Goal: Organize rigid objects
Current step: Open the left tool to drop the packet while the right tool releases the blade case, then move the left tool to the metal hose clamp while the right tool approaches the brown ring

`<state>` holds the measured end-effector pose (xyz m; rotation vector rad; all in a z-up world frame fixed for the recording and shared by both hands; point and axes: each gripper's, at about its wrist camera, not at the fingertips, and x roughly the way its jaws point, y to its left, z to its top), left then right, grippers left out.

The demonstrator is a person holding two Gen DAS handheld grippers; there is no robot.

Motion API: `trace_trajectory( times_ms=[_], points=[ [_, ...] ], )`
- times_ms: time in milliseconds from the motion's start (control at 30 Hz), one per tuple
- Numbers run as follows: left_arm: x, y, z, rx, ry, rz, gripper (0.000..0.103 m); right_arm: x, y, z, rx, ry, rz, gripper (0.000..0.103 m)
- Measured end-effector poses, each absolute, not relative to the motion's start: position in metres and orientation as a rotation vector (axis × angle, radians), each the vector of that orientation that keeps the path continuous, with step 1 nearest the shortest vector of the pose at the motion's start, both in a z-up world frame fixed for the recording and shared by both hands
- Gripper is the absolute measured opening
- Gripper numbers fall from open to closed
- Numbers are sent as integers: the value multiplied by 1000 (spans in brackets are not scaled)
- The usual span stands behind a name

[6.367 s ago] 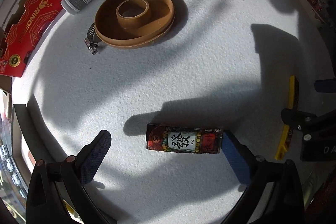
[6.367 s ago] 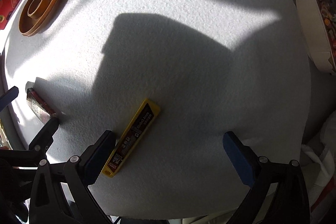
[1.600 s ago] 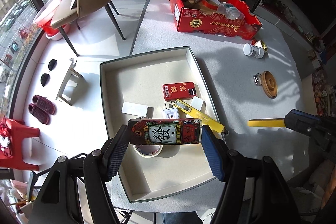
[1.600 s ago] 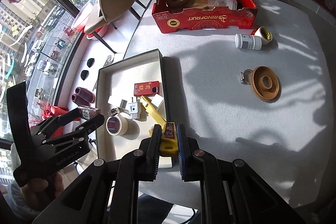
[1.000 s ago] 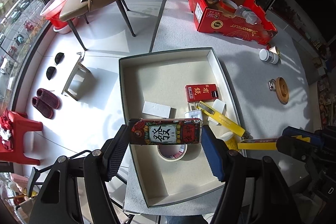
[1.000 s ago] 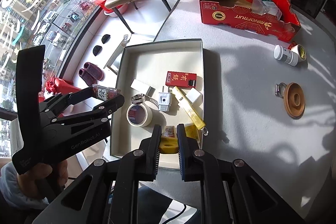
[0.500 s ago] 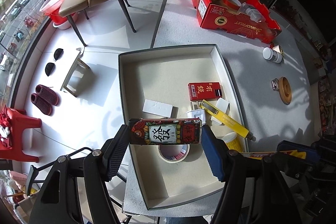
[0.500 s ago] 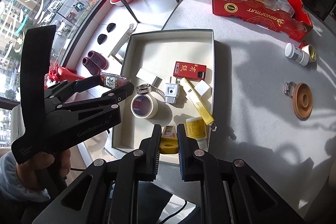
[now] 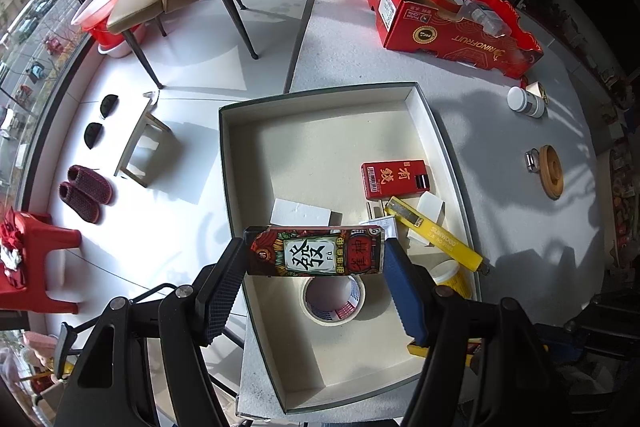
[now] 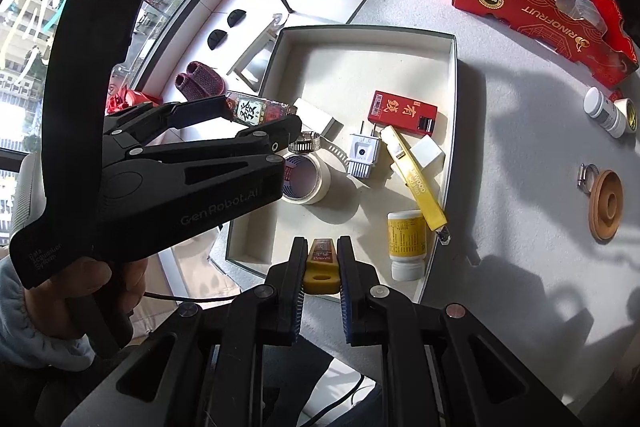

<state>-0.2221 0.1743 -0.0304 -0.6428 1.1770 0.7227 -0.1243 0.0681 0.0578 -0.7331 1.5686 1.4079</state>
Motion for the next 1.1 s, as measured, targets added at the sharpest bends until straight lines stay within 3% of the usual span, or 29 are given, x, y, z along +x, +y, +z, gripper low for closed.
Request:
trace_trajectory(
  times_ms=[300, 367, 400, 433, 500, 567, 767, 867, 1100],
  points=[
    [-196, 192, -50, -636, 1194, 705, 72, -128, 88, 20, -728, 1634, 1357, 16],
    [-191, 198, -53, -642, 1194, 705, 75, -125, 93, 15, -724, 1627, 1342, 16],
    [-189, 201, -54, -649, 1191, 703, 83, -123, 95, 14, -720, 1625, 1335, 19],
    [-187, 204, -56, -663, 1187, 698, 84, -120, 96, 13, -717, 1622, 1327, 26],
    [-183, 210, -62, -696, 1212, 692, 85, -111, 95, 18, -693, 1579, 1293, 90],
    [-183, 214, -64, -718, 1209, 695, 88, -100, 91, 28, -643, 1513, 1268, 92],
    [-184, 212, -66, -722, 1221, 725, 92, -65, 63, 21, -590, 1594, 1102, 92],
    [-188, 204, -67, -746, 1226, 705, 103, -45, 31, 11, -535, 1660, 990, 92],
    [-187, 170, -69, -736, 1259, 636, 103, 1, -63, -22, -462, 1799, 624, 92]
  ],
)
